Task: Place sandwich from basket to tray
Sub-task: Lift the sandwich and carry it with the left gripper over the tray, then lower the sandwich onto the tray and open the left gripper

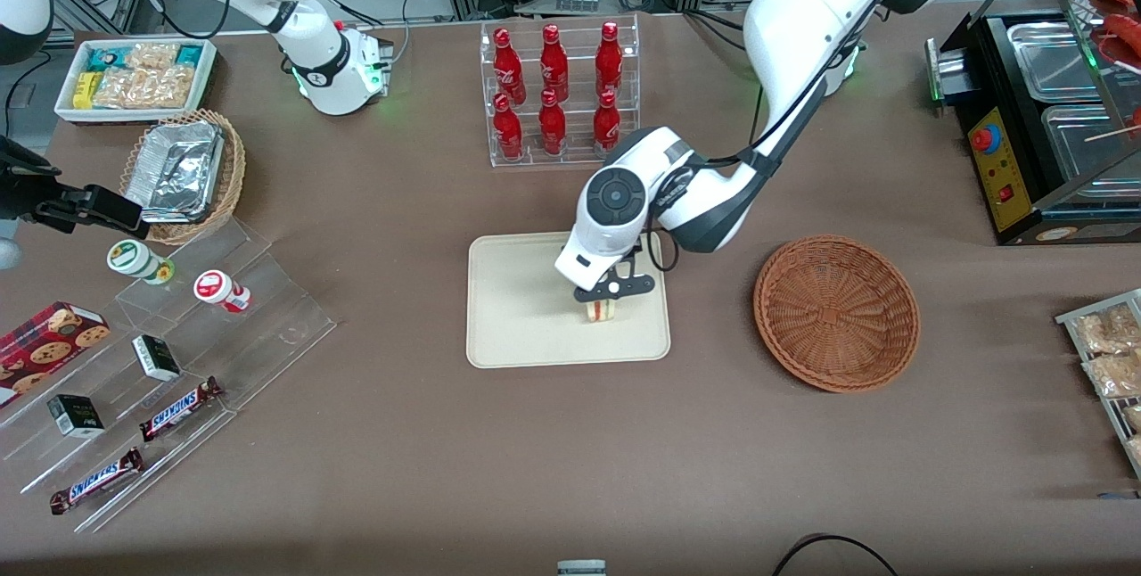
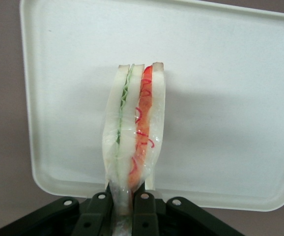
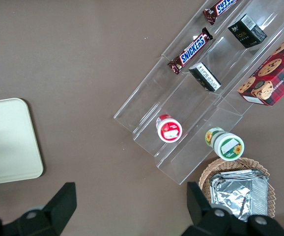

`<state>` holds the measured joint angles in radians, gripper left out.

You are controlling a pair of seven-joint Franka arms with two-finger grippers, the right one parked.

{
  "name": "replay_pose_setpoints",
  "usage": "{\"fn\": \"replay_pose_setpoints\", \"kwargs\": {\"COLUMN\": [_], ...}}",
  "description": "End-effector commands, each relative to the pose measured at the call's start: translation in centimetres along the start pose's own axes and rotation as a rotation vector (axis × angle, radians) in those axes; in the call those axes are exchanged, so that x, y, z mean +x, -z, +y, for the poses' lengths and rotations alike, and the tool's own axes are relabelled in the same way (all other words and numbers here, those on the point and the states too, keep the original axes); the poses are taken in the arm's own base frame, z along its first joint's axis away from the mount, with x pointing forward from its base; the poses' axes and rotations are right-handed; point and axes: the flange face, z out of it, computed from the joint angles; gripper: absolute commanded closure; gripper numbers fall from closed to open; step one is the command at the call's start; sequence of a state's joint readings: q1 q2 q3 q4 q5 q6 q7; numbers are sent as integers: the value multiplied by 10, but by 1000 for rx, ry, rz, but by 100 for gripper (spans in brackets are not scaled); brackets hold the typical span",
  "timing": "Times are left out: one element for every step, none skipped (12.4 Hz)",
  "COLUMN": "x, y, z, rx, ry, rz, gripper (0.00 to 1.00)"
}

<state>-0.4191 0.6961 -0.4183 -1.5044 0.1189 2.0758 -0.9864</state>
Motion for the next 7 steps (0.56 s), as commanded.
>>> {"fn": "replay_pose_setpoints", "kwargs": {"x": [-1, 1, -1, 0, 0, 2, 3], "y": [-6, -8, -12, -13, -19, -25, -25], "z": [30, 31, 35, 37, 38, 37, 39], "rx": [-13, -12, -4, 7, 19, 28, 26], "ry": [40, 53, 54, 60, 74, 81, 81], "rz": [13, 17, 25, 46, 61, 65, 68], "gripper": [100, 100, 100, 100, 100, 100, 100]}}
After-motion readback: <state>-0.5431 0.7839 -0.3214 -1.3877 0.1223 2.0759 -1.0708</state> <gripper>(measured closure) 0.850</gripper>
